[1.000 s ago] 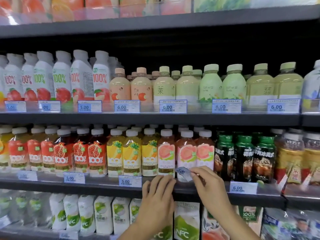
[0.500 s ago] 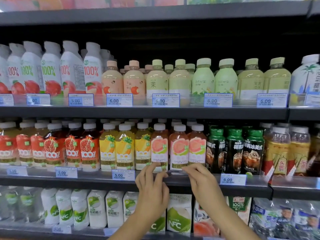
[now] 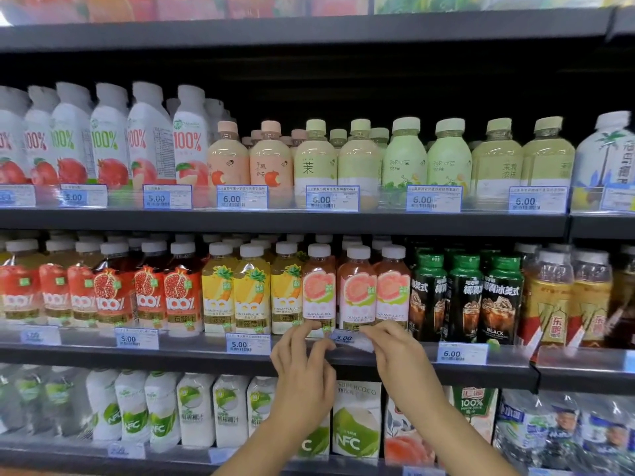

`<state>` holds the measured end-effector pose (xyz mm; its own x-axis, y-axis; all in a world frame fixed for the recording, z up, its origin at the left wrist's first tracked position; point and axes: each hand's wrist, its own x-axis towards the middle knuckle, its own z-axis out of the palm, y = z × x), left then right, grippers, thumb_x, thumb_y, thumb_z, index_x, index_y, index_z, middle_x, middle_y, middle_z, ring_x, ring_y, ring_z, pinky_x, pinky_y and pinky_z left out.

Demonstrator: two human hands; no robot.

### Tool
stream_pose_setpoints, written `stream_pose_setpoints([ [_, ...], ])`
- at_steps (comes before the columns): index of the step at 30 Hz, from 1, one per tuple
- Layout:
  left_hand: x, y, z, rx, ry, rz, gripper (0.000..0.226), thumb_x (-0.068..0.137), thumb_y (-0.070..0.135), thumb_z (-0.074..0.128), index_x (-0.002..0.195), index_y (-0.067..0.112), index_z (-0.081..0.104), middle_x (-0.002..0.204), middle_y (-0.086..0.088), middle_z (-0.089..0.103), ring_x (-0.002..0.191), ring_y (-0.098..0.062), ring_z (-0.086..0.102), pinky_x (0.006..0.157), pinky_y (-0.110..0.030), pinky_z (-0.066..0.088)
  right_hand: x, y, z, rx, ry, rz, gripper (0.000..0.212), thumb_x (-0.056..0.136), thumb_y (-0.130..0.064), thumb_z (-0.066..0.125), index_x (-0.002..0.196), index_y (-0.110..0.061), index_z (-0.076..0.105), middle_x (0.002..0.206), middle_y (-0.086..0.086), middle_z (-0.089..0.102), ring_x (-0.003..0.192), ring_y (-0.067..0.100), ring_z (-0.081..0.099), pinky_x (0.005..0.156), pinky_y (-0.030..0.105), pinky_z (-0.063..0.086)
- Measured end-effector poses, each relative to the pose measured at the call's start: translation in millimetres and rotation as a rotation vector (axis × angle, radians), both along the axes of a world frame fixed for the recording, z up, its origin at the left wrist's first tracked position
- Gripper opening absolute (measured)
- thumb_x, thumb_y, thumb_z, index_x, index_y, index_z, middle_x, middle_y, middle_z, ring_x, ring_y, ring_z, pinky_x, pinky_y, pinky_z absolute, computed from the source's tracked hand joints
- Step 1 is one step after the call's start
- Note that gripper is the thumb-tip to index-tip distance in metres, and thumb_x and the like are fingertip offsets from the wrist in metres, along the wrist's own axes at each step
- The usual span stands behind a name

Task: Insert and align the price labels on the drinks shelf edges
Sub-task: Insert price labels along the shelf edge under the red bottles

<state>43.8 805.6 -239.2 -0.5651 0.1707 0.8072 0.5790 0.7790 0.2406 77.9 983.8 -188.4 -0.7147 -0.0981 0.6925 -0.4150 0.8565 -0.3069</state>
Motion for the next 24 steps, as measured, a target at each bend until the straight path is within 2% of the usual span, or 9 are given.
stream_pose_setpoints([
  [3, -1, 0, 0, -0.015, -0.019, 0.003, 0.029, 0.081, 0.011, 0.062, 0.109, 0.021, 0.060, 0.139, -0.010, 0.042, 0.129, -0.035, 0.038, 0.100, -0.050, 0.033, 5, -1, 1, 0.128, -0.044, -0.073, 0.043, 0.083, 0.003, 0.067, 0.121, -0.017, 0.064, 0.098, -0.004, 0.052, 0.090, 0.013, 0.052, 0.065, 0.030, 0.053],
  [7, -1, 0, -1, -0.025, -0.029, 0.008, 0.031, 0.081, 0.010, 0.063, 0.110, 0.020, 0.060, 0.139, -0.011, 0.043, 0.130, -0.034, 0.037, 0.100, -0.052, 0.035, 13, -5, 4, 0.140, -0.074, -0.109, 0.023, 0.092, -0.011, 0.060, 0.112, -0.022, 0.057, 0.096, -0.007, 0.040, 0.089, 0.013, 0.044, 0.062, 0.032, 0.048],
  [10, 0, -1, 0, -0.019, -0.015, 0.002, 0.029, 0.083, 0.015, 0.055, 0.111, 0.021, 0.059, 0.138, -0.010, 0.043, 0.130, -0.034, 0.037, 0.100, -0.052, 0.034, 15, -3, 4, 0.157, -0.048, -0.128, 0.030, 0.087, -0.007, 0.062, 0.115, -0.018, 0.062, 0.096, -0.004, 0.044, 0.091, 0.015, 0.046, 0.057, 0.027, 0.042],
  [14, 1, 0, -1, -0.017, 0.010, -0.001, 0.031, 0.084, 0.018, 0.047, 0.113, 0.019, 0.058, 0.136, -0.009, 0.045, 0.130, -0.033, 0.039, 0.100, -0.051, 0.034, 10, 2, -3, 0.250, -0.014, -0.165, 0.048, 0.074, 0.003, 0.071, 0.117, -0.017, 0.066, 0.095, 0.000, 0.049, 0.090, 0.020, 0.052, 0.048, 0.030, 0.046],
  [19, 3, -4, 1, -0.126, -0.002, 0.044, 0.041, 0.086, 0.023, 0.044, 0.124, 0.017, 0.058, 0.137, -0.010, 0.048, 0.130, -0.036, 0.042, 0.102, -0.051, 0.033, 11, 7, -11, 0.240, 0.031, -0.172, 0.060, 0.072, 0.004, 0.072, 0.125, -0.021, 0.062, 0.109, -0.001, 0.053, 0.100, 0.020, 0.056, 0.052, 0.030, 0.052],
  [24, 12, -15, -2, -0.237, 0.025, 0.043, 0.043, 0.089, 0.026, 0.044, 0.130, 0.018, 0.058, 0.144, -0.011, 0.045, 0.132, -0.036, 0.038, 0.103, -0.053, 0.031, 19, 21, -26, 0.193, 0.131, -0.101, 0.048, 0.082, 0.000, 0.067, 0.127, -0.016, 0.060, 0.115, 0.003, 0.056, 0.102, 0.022, 0.056, 0.062, 0.037, 0.057],
])
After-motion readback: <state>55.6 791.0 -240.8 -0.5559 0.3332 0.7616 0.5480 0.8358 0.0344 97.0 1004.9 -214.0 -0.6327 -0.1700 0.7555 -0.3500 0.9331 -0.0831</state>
